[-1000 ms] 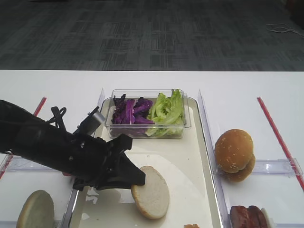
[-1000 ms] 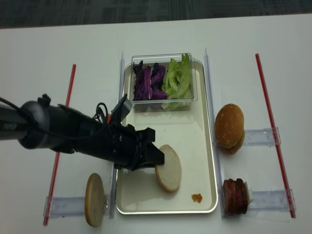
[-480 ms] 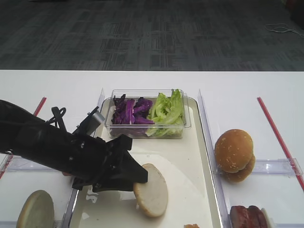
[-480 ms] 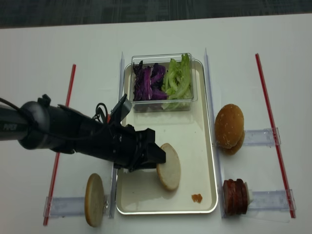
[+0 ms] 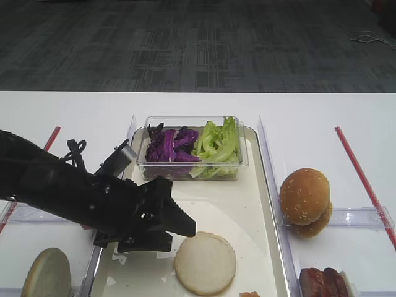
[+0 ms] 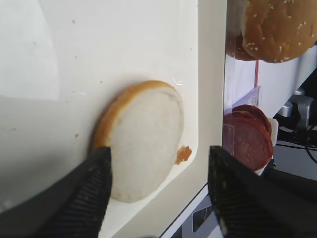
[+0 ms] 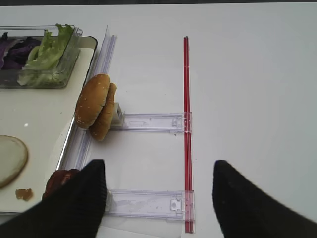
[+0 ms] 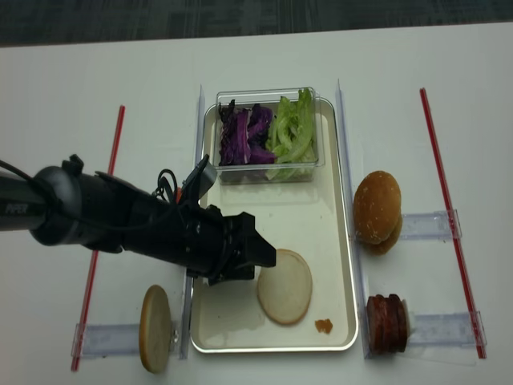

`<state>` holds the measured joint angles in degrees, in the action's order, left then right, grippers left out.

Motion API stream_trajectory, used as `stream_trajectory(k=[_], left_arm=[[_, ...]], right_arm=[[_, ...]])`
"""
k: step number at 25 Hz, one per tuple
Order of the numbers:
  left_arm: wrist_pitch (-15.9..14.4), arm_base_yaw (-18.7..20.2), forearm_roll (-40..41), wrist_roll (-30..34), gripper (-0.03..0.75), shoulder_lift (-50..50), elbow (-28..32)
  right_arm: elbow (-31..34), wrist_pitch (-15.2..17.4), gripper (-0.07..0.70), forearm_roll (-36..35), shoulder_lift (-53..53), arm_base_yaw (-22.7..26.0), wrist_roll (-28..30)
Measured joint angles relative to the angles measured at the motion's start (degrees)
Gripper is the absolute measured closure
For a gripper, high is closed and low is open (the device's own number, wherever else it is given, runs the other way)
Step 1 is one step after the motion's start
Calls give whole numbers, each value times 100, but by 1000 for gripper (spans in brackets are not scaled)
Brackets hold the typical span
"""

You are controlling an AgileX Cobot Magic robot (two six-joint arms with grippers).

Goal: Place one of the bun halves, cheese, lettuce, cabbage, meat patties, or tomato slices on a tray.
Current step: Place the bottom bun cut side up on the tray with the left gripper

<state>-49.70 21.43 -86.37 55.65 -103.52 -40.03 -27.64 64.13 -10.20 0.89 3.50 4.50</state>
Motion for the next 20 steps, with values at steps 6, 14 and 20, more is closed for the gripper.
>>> stream_trajectory(k=[6,14,20], left_arm=[[0,0,0,0,280,0,0],[15,0,153,-84,280,0,0],[15,0,439,-317,280,100,0]], right_arm=[[0,0,163,0,0,0,0],[0,0,163,0,0,0,0],[0,9,163,0,0,0,0]])
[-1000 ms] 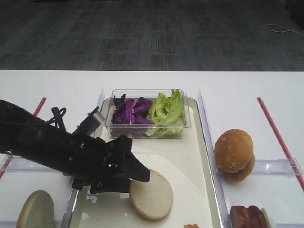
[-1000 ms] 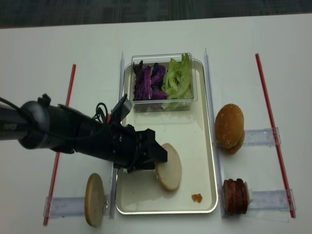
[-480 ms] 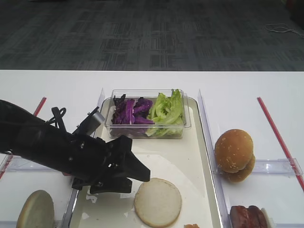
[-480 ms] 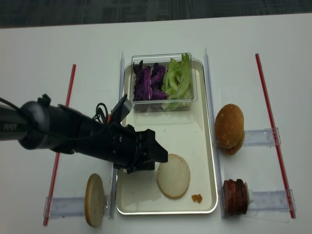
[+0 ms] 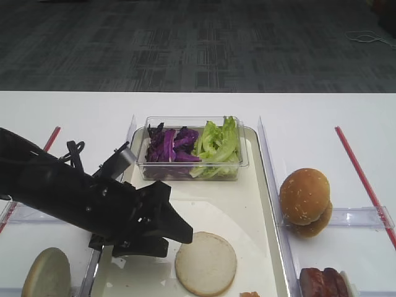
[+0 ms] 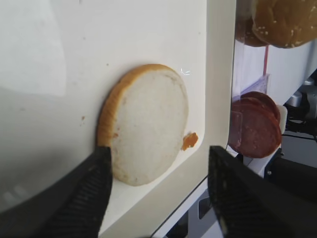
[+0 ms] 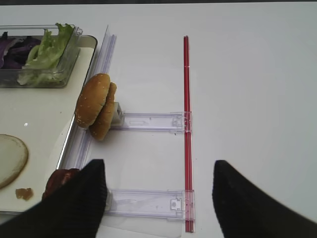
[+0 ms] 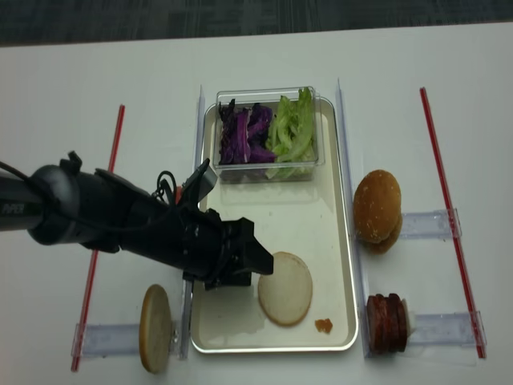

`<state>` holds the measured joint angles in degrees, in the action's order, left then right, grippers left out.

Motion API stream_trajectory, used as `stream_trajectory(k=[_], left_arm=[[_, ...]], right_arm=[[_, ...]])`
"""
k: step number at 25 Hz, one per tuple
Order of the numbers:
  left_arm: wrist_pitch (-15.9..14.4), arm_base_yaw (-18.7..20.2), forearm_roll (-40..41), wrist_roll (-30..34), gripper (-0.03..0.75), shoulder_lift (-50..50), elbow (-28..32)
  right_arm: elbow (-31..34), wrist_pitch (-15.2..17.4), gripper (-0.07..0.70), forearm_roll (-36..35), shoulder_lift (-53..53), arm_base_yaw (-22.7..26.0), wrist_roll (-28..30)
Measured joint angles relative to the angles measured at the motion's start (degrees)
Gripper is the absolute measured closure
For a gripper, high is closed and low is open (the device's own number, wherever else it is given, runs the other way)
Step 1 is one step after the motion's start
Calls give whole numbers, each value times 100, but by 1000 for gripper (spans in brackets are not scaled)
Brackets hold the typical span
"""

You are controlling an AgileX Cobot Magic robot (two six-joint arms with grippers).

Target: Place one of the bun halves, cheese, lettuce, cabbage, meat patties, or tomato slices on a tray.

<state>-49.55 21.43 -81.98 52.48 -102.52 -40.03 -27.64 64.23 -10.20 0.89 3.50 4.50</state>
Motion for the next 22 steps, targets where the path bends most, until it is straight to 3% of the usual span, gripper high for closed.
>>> stream_trajectory(k=[7,22], left_arm=[[0,0,437,-421,280,338,0],[51,0,2622,-2144,280,969,-28]], right_arm=[[0,0,163,0,0,0,0],[0,0,163,0,0,0,0]])
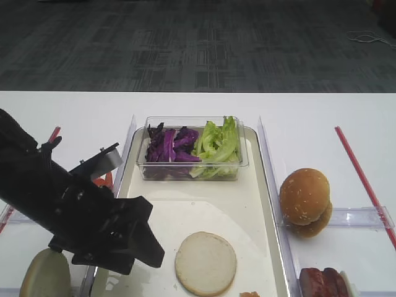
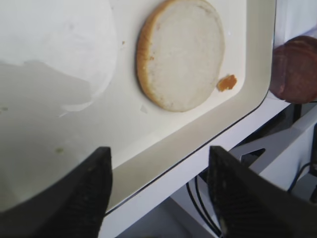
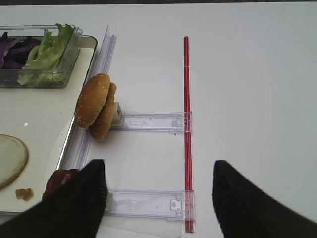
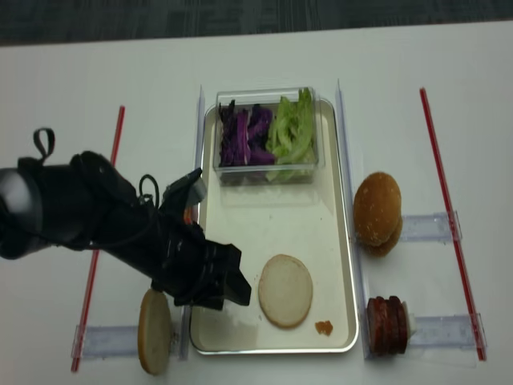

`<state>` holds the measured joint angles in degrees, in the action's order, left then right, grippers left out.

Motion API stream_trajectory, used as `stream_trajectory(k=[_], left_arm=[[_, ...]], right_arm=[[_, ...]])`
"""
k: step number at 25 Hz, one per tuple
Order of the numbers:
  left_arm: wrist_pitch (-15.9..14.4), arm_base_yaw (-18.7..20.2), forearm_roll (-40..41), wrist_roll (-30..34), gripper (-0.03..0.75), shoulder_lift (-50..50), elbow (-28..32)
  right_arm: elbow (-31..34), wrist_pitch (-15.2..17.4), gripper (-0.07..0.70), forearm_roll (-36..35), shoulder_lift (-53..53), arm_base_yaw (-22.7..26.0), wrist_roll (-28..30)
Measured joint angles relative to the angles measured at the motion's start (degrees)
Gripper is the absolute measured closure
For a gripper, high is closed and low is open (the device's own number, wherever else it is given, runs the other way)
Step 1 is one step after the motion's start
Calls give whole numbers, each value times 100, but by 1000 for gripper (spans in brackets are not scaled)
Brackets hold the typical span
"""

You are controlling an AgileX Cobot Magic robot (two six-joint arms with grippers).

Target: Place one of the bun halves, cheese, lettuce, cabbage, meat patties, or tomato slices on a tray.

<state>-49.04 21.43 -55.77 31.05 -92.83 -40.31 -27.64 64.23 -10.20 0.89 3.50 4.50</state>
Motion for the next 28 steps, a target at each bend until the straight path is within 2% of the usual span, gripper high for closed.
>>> stream_trajectory(k=[4,14,24,28], left_arm=[[-218,0,722,-586,280,51,-293],[-724,0,1541,-1321,280,51,-960],[-1743,0,3133,-2343,280,51,-1725],[-1928,0,3524,-2581,281,51,-2000]], right_arm=[[0,0,163,0,0,0,0],[0,0,163,0,0,0,0],[0,0,163,0,0,0,0],[0,0,163,0,0,0,0]])
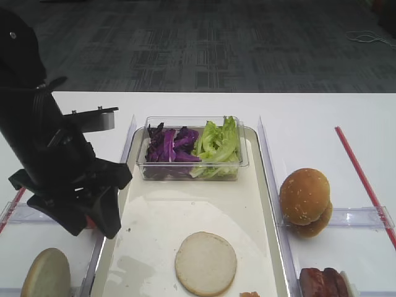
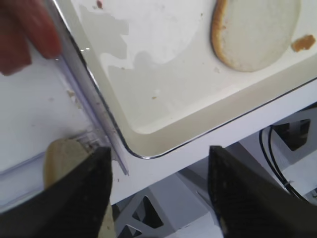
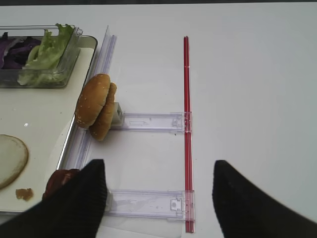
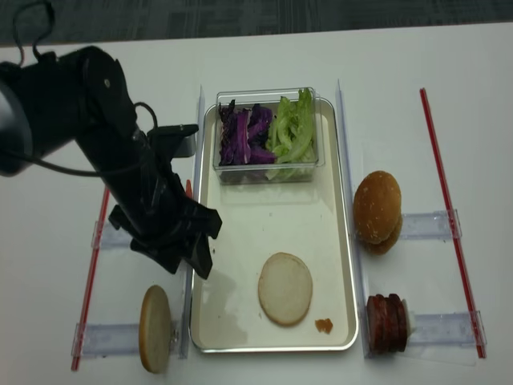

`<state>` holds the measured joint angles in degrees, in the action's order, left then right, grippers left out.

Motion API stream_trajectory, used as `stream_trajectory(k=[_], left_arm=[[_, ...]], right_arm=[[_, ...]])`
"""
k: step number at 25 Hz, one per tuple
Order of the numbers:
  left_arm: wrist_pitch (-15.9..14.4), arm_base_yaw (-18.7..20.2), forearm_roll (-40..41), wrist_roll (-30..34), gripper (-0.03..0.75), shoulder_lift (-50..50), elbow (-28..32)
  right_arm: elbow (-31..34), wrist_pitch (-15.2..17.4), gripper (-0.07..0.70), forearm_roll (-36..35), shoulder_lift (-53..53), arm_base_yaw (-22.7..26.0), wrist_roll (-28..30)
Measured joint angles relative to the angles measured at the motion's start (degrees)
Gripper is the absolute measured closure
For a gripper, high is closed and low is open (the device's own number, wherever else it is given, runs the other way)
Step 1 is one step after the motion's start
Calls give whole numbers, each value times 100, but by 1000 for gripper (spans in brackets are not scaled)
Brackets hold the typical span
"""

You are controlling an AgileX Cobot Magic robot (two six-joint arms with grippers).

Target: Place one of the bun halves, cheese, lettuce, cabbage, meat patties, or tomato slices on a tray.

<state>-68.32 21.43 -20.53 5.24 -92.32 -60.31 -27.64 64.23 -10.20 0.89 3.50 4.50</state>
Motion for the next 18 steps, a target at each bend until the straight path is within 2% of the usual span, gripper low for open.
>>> stream_trajectory(k=[7,18], left_arm=[[-65,0,480,-392,285,0,-375],[-87,0,1203,-759,285,177,-412]], right_arm=[[0,0,163,0,0,0,0],[0,0,163,0,0,0,0]])
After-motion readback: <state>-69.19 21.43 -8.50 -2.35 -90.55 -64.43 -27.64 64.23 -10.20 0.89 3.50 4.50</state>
